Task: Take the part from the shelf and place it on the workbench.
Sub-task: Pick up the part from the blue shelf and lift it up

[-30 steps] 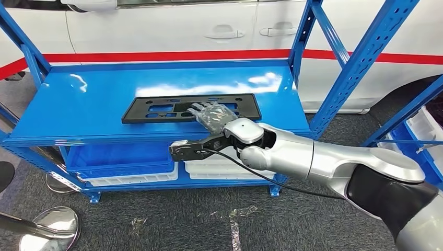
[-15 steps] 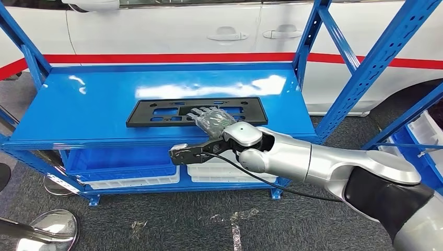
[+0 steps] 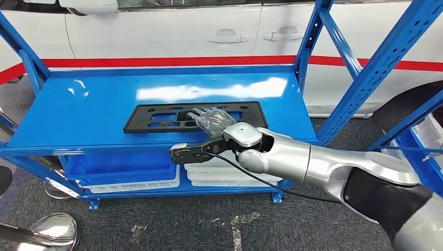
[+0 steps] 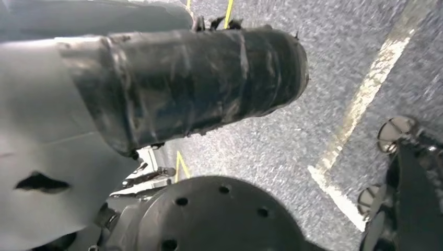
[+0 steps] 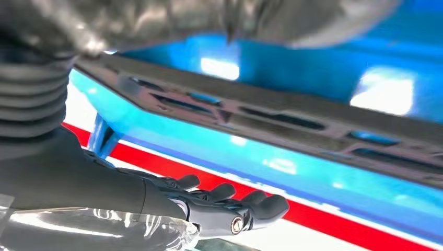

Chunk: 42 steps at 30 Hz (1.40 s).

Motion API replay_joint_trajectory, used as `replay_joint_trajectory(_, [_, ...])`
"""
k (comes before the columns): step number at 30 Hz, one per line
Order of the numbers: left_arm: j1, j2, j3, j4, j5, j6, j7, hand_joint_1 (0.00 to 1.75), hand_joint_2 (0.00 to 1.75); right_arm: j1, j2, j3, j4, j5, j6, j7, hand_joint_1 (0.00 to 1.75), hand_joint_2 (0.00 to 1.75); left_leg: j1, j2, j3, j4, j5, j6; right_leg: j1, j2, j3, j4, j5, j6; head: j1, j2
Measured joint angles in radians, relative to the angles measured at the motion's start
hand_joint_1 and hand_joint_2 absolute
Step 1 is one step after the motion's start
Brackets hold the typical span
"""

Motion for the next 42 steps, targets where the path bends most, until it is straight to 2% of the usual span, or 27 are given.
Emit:
replay_joint_trajectory(2, [0.002,0.0,0.0,0.0,0.0,0.001,0.0,0.0,0.0,-0.003,0.001,-0.004,0.0,0.006,-0.005,0.004,0.0,1.75,0.0,0.003,-0.023,0.053,-0.031,-0.01,-0.008,-0.001,0.012,-0.01,0.0,-0.009,-0.003,0.0])
replay_joint_trajectory(4, [0.003,-0.001,0.0,0.0,-0.001,0.002,0.0,0.0,0.0,-0.004,0.001,-0.008,0.0,0.01,-0.006,0.007,0.0,1.75,0.004,0.005,-0.091,0.179,-0.081,-0.018,-0.009,-0.001,0.017,-0.012,-0.003,-0.014,-0.005,0.0])
replay_joint_trajectory(5, [0.002,-0.002,0.0,0.0,-0.001,0.002,0.0,0.0,0.0,-0.002,0.001,-0.008,0.0,0.01,-0.006,0.007,0.0,1.75,0.005,0.006,-0.128,0.238,-0.096,-0.02,-0.009,-0.001,0.018,-0.012,-0.005,-0.015,-0.005,0.0])
replay_joint_trajectory(6, [0.002,-0.002,0.0,0.0,-0.001,0.002,-0.001,0.0,0.0,0.002,0.001,-0.008,0.0,0.01,-0.005,0.007,0.0,1.75,0.006,0.006,-0.154,0.272,-0.095,-0.022,-0.009,-0.001,0.02,-0.011,-0.007,-0.015,-0.005,0.0])
replay_joint_trajectory(7, [0.003,-0.002,0.0,0.0,-0.001,0.002,-0.002,0.0,0.0,0.005,0.001,-0.008,0.001,0.01,-0.005,0.007,0.0,1.75,0.007,0.006,-0.161,0.267,-0.074,-0.023,-0.009,-0.001,0.023,-0.01,-0.01,-0.015,-0.005,0.0])
replay_joint_trajectory(8, [0.003,-0.002,0.0,0.0,-0.001,0.002,-0.002,0.0,0.0,0.007,0.001,-0.008,0.001,0.01,-0.005,0.007,0.0,1.75,0.007,0.006,-0.147,0.223,-0.037,-0.022,-0.01,0.0,0.027,-0.009,-0.014,-0.014,-0.005,0.0])
replay_joint_trajectory(10, [0.004,-0.002,0.0,0.0,-0.001,0.003,-0.003,0.0,0.0,0.008,0.001,-0.009,0.002,0.01,-0.004,0.007,0.0,1.75,0.006,0.007,-0.091,0.09,0.036,-0.018,-0.009,0.002,0.034,-0.004,-0.024,-0.007,-0.006,0.0])
replay_joint_trajectory(11, [0.003,-0.002,0.0,0.0,-0.001,0.004,-0.003,0.0,0.0,0.007,0.001,-0.01,0.002,0.01,-0.004,0.007,0.0,1.75,0.004,0.006,-0.069,0.041,0.053,-0.014,-0.007,0.003,0.035,-0.002,-0.029,-0.002,-0.006,0.0])
replay_joint_trajectory(12, [0.002,-0.002,0.0,0.0,-0.001,0.004,-0.003,0.0,0.0,0.007,0.001,-0.011,0.003,0.01,-0.004,0.007,0.0,1.75,0.003,0.006,-0.058,0.014,0.056,-0.01,-0.005,0.004,0.034,0.0,-0.031,0.003,-0.006,0.0])
replay_joint_trajectory(16, [0.002,-0.003,0.0,0.0,-0.001,0.005,-0.003,0.0,0.0,0.01,0.001,-0.016,0.005,0.01,-0.004,0.007,0.0,1.75,0.004,0.004,-0.046,-0.003,0.049,0.011,-0.005,0.003,0.03,0.014,-0.048,0.022,-0.005,0.0])
replay_joint_trajectory(18, [0.003,-0.003,0.0,0.0,-0.001,0.005,-0.003,0.0,0.0,0.011,0.001,-0.02,0.005,0.01,-0.004,0.006,0.0,1.75,0.006,0.005,-0.037,-0.008,0.047,0.022,-0.006,0.0,-0.009,0.099,-0.092,0.03,-0.001,0.0])
replay_joint_trajectory(20, [0.002,-0.003,0.0,0.0,-0.001,0.005,-0.003,0.0,0.0,0.016,0.001,-0.021,0.007,0.01,-0.003,0.006,0.0,1.75,0.005,0.005,-0.033,-0.008,0.043,0.03,-0.005,-0.001,-0.08,0.233,-0.142,0.034,0.002,0.0])
replay_joint_trajectory(21, [0.002,-0.003,0.0,0.0,-0.001,0.005,-0.003,0.0,0.0,0.02,0.001,-0.021,0.008,0.01,-0.003,0.005,0.0,1.75,0.004,0.004,-0.031,-0.007,0.04,0.031,-0.005,-0.001,-0.107,0.275,-0.148,0.035,0.002,0.0])
replay_joint_trajectory(22, [0.002,-0.003,0.0,0.0,-0.001,0.006,-0.003,0.0,0.0,0.023,0.001,-0.021,0.01,0.01,-0.002,0.005,0.0,1.75,0.004,0.003,-0.027,-0.007,0.037,0.032,-0.005,-0.001,-0.117,0.282,-0.135,0.034,0.002,0.0])
replay_joint_trajectory(23, [0.002,-0.003,0.0,0.0,-0.001,0.006,-0.003,0.0,0.0,0.025,0.001,-0.021,0.011,0.01,-0.002,0.004,0.0,1.75,0.003,0.002,-0.023,-0.006,0.033,0.032,-0.005,-0.001,-0.108,0.249,-0.104,0.031,0.002,0.0])
replay_joint_trajectory(25, [0.003,-0.004,0.0,0.0,-0.001,0.005,-0.003,0.0,0.0,0.026,0.001,-0.022,0.013,0.01,-0.002,0.002,0.0,1.75,0.002,0.0,-0.014,-0.004,0.025,0.029,-0.002,0.0,-0.052,0.116,-0.029,0.02,0.002,0.0])
replay_joint_trajectory(27, [0.001,-0.006,0.0,0.0,-0.001,0.005,-0.004,0.0,0.0,0.025,0.002,-0.022,0.015,0.01,-0.002,-0.002,0.0,1.75,0.0,-0.001,-0.012,-0.003,0.019,0.023,0.004,0.0,-0.008,0.019,0.003,0.01,0.002,0.0])
replay_joint_trajectory(29, [-0.001,-0.007,0.0,0.0,-0.001,0.006,-0.005,0.0,0.0,0.025,0.003,-0.022,0.019,0.01,-0.002,-0.007,0.0,1.75,-0.002,-0.001,-0.014,-0.004,0.018,0.014,0.008,0.0,0.0,-0.002,-0.001,0.006,0.001,0.0])
replay_joint_trajectory(31, [-0.001,-0.006,0.0,0.0,-0.001,0.008,-0.006,0.0,0.0,0.026,0.007,-0.023,0.022,0.01,-0.002,-0.011,0.0,1.75,-0.003,-0.001,-0.013,-0.005,0.013,0.006,0.001,0.0,0.005,-0.008,0.001,0.001,0.001,0.0])
replay_joint_trajectory(33, [0.0,-0.005,0.0,0.0,-0.001,0.01,-0.007,0.0,0.0,0.025,0.009,-0.023,0.026,0.01,-0.002,-0.012,0.0,1.75,-0.003,0.002,-0.026,0.029,-0.009,-0.002,-0.007,-0.001,0.015,-0.017,0.001,-0.006,-0.002,0.0])
replay_joint_trajectory(34, [0.0,-0.005,0.0,0.0,-0.001,0.011,-0.007,0.0,0.0,0.026,0.01,-0.023,0.028,0.01,-0.002,-0.012,0.0,1.75,-0.001,0.003,-0.048,0.074,-0.031,-0.007,-0.007,-0.002,0.018,-0.018,0.0,-0.009,-0.003,0.0])
replay_joint_trajectory(36, [0.001,-0.005,0.0,0.0,-0.001,0.011,-0.008,0.0,0.0,0.028,0.011,-0.023,0.031,0.01,-0.001,-0.013,0.0,1.75,0.003,0.005,-0.119,0.204,-0.08,-0.015,-0.008,-0.003,0.022,-0.018,-0.004,-0.014,-0.007,0.0])
replay_joint_trajectory(37, [0.001,-0.005,0.0,0.0,-0.001,0.011,-0.009,0.0,0.0,0.031,0.013,-0.023,0.032,0.01,-0.001,-0.014,0.0,1.75,0.006,0.005,-0.151,0.255,-0.09,-0.018,-0.008,-0.003,0.024,-0.017,-0.006,-0.015,-0.006,0.0])
replay_joint_trajectory(38, [0.001,-0.005,0.0,0.0,-0.001,0.011,-0.009,0.0,0.0,0.034,0.014,-0.023,0.033,0.01,-0.001,-0.014,0.0,1.75,0.008,0.006,-0.167,0.273,-0.082,-0.021,-0.008,-0.003,0.026,-0.016,-0.01,-0.015,-0.007,0.0])
replay_joint_trajectory(39, [0.001,-0.005,0.0,0.0,-0.001,0.011,-0.009,0.0,0.0,0.035,0.016,-0.023,0.034,0.01,-0.001,-0.014,0.0,1.75,0.01,0.006,-0.164,0.252,-0.056,-0.022,-0.009,-0.002,0.03,-0.014,-0.014,-0.013,-0.006,0.0])
replay_joint_trajectory(41, [0.002,-0.005,0.0,0.0,-0.001,0.012,-0.009,0.0,0.0,0.036,0.017,-0.023,0.037,0.01,-0.001,-0.014,0.0,1.75,0.013,0.007,-0.113,0.129,0.019,-0.024,-0.012,0.0,0.039,-0.007,-0.026,-0.006,-0.007,0.0])
replay_joint_trajectory(42, [0.003,-0.005,0.0,0.0,-0.001,0.012,-0.01,0.0,0.0,0.036,0.017,-0.023,0.038,0.01,-0.001,-0.014,0.0,1.75,0.012,0.007,-0.085,0.069,0.041,-0.023,-0.011,0.001,0.04,-0.001,-0.033,0.0,-0.008,0.0])
